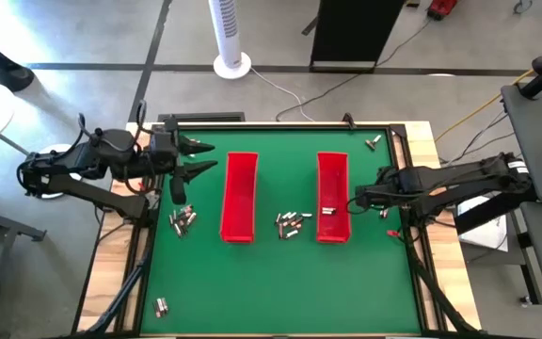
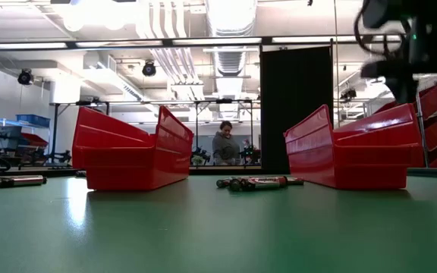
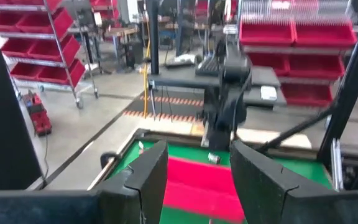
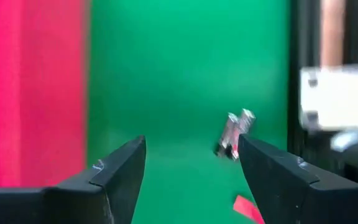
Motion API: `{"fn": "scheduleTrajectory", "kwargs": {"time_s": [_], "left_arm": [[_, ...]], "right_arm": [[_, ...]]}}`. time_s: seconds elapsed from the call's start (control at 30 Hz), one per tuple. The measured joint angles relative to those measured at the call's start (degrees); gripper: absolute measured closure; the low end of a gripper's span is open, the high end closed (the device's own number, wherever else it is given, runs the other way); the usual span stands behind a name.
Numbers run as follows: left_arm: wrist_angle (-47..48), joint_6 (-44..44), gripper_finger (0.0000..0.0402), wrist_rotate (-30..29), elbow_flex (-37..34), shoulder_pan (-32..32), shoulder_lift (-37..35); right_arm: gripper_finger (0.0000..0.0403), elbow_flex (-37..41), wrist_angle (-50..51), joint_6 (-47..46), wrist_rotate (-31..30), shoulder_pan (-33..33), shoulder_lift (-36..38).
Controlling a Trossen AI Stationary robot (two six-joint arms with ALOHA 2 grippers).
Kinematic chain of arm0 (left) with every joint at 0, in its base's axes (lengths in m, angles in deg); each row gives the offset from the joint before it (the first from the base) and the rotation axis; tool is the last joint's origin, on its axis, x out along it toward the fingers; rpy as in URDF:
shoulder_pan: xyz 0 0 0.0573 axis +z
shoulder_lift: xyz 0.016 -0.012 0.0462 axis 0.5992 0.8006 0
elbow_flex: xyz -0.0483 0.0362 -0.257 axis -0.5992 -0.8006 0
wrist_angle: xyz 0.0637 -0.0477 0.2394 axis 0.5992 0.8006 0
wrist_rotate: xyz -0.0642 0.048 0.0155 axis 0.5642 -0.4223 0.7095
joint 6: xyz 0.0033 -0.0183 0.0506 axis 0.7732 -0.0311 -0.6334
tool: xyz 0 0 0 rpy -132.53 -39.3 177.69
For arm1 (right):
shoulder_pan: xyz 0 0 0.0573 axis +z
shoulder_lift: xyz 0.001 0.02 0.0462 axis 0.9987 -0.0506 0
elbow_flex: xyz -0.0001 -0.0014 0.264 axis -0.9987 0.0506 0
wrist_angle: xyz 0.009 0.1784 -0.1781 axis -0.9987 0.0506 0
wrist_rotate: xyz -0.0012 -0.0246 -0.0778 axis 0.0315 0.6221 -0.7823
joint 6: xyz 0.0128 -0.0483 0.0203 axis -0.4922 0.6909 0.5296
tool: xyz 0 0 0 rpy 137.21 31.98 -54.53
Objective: Sort batteries
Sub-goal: Put the silver battery into the right red bin
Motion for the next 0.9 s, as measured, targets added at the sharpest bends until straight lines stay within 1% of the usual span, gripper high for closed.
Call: {"fn": "scheduleTrajectory", "kwargs": {"time_s": [0.1,0.2,0.3,0.43,0.7,0.8,0.9], "left_arm": [[-2.1,0.0,0.0246,0.0,0.0,0.0,-0.1],[-2.4,-0.4,0.0246,0.0,0.0,0.0,-0.2],[-2.4,-0.4,0.0246,0.0,0.0,0.0,-0.4],[-2.4,-0.4,0.0246,0.0,0.0,0.0,-0.4],[-2.4,1.1,0.0246,0.0,0.0,0.0,-0.4],[-2.6,2.8,0.0246,0.0,0.0,0.0,-0.4],[-2.6,4.3,0.0246,0.5,0.0,0.0,-0.4]], "right_arm": [[0.0171,2.5,-1.3,-2.7,3.0,-0.3,-0.2],[0.0183,3.0,-1.7,-2.9,3.0,-0.3,-1.0],[0.0192,2.5,-1.6,0.9,3.1,-0.3,-1.5],[0.02,0.5,-0.8,3.3,4.7,-0.3,-1.9],[0.0194,-5.6,-0.7,18.1,4.8,-0.3,-1.9],[0.0187,-7.4,-0.7,26.2,3.6,-0.3,-2.0],[0.0184,-9.5,-0.8,36.8,2.0,-0.6,-2.4]]}}
